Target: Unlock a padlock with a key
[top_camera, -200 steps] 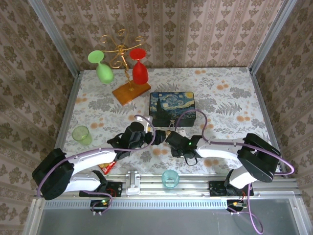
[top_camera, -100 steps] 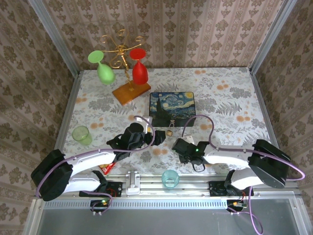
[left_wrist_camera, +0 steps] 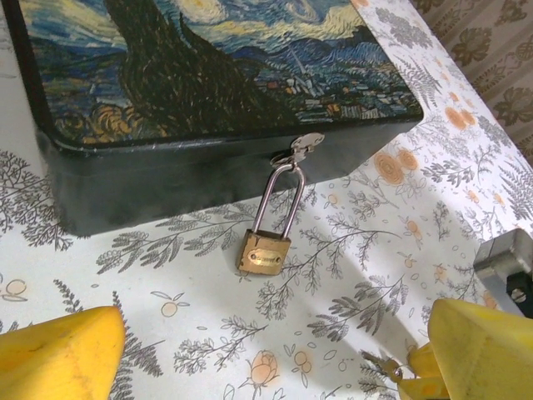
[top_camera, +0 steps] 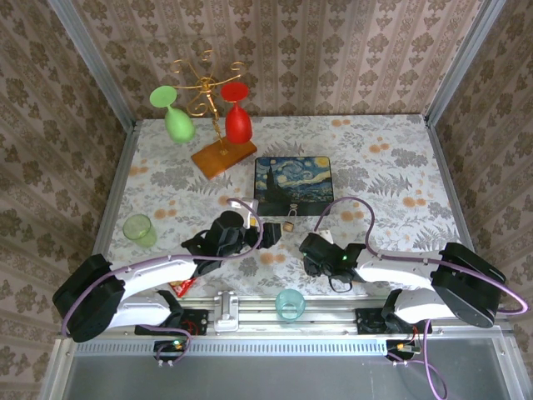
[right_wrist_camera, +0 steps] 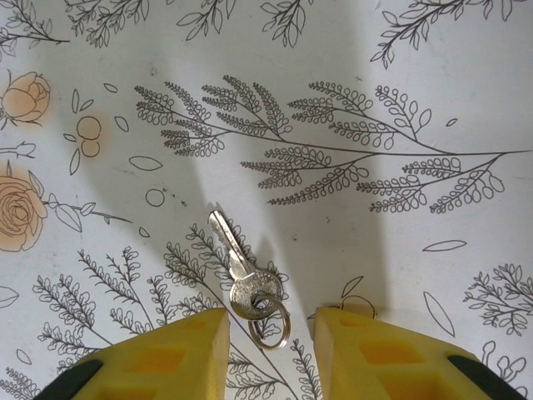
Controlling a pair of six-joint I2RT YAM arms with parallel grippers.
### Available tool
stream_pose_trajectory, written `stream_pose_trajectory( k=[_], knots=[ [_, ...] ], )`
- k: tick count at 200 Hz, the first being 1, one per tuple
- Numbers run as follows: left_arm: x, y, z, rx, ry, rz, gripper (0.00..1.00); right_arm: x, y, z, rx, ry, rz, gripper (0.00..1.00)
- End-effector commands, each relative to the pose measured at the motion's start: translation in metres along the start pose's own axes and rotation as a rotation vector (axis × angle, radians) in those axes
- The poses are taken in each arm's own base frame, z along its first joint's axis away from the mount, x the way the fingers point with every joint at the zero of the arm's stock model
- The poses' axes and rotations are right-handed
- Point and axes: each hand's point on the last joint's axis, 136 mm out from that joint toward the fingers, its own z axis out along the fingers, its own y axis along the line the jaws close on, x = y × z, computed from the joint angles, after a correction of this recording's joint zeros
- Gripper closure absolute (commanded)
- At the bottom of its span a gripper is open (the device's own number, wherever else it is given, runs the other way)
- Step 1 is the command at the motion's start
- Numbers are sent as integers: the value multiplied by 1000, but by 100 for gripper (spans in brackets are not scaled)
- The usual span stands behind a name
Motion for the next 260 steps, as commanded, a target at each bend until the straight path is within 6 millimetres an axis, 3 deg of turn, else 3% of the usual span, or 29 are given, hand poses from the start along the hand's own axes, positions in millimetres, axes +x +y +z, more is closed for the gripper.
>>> stream_pose_trajectory(
  k=[1, 71, 113, 131, 191, 220, 260],
  knots=[
    [-5, -3, -3, 10, -30, -18, 5, -1, 2, 7, -26, -14, 15, 68],
    [-8, -5, -4, 16, -41, -18, 6, 8, 0, 20, -41, -2, -11, 85],
    [-12, -4, -4, 8, -50, -13, 6, -5, 6, 18, -136, -34, -26, 99],
    [-17, -17, -4, 77, -74, -9, 8, -12, 6, 11, -175, -48, -24, 100],
    [-36, -44, -11, 183, -158, -153, 11, -49, 12, -28, -370, -169, 33, 100],
    [-57, -75, -16, 269, -232, -168, 12, -73, 20, -63, -467, -278, 47, 100],
    [-64, -110, -3, 354, -216, -343, 19, -97, 29, -109, -537, -397, 36, 100]
  ],
)
